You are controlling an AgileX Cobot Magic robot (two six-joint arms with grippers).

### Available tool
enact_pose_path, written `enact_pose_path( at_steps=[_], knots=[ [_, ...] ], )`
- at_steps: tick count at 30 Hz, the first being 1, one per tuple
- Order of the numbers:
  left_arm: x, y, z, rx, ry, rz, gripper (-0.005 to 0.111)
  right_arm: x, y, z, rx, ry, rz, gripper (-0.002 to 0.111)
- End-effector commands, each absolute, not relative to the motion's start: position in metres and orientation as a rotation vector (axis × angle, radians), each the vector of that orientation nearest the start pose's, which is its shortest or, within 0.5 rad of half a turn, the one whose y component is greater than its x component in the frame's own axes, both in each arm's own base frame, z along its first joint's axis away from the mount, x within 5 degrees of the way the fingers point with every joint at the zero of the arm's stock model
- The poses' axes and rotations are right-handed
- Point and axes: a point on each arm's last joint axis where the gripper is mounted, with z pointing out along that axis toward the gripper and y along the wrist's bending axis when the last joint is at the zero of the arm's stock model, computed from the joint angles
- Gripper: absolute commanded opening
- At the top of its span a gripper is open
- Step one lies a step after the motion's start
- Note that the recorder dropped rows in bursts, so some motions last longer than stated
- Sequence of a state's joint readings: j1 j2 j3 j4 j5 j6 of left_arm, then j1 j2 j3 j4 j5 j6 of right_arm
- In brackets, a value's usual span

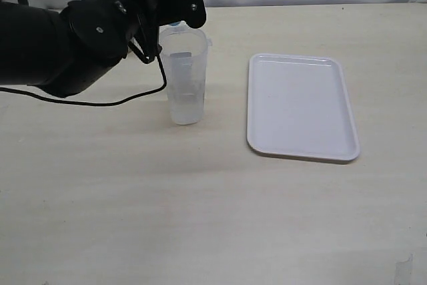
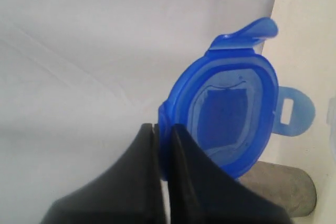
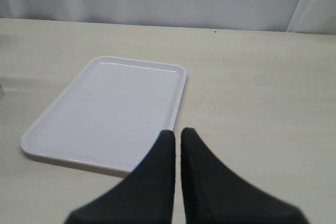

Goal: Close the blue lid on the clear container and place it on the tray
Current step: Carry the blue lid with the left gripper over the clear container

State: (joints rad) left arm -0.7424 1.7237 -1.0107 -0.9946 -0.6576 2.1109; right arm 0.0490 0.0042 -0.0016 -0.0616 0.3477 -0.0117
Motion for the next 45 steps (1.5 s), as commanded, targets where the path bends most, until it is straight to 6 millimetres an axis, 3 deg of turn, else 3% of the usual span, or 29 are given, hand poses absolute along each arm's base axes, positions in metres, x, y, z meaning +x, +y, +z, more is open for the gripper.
enact_pose_path(
  at_steps=[1, 11, 31, 39, 45],
  knots=[
    [0.305, -0.217, 0.251, 1.304, 1.296, 0.854, 0.000, 0.053, 0.001, 0.182, -0.086, 1.827, -0.032, 0.004],
    [0.292, -0.232, 0.252, 1.307, 1.274, 0.827, 0.000, 0.053, 0.001, 0.182, -0.086, 1.827, -0.032, 0.004],
    [0.294, -0.226, 0.253, 1.233, 1.321, 0.870, 0.000, 0.053, 0.001, 0.182, -0.086, 1.827, -0.032, 0.004],
    [0.285, -0.217, 0.232, 1.310, 1.330, 0.900, 0.000, 0.053, 0.001, 0.182, -0.086, 1.827, -0.032, 0.004],
    [0.286, -0.216, 0.235, 1.287, 1.317, 0.929, 0.000, 0.053, 0.001, 0.182, -0.086, 1.827, -0.032, 0.004]
  ],
)
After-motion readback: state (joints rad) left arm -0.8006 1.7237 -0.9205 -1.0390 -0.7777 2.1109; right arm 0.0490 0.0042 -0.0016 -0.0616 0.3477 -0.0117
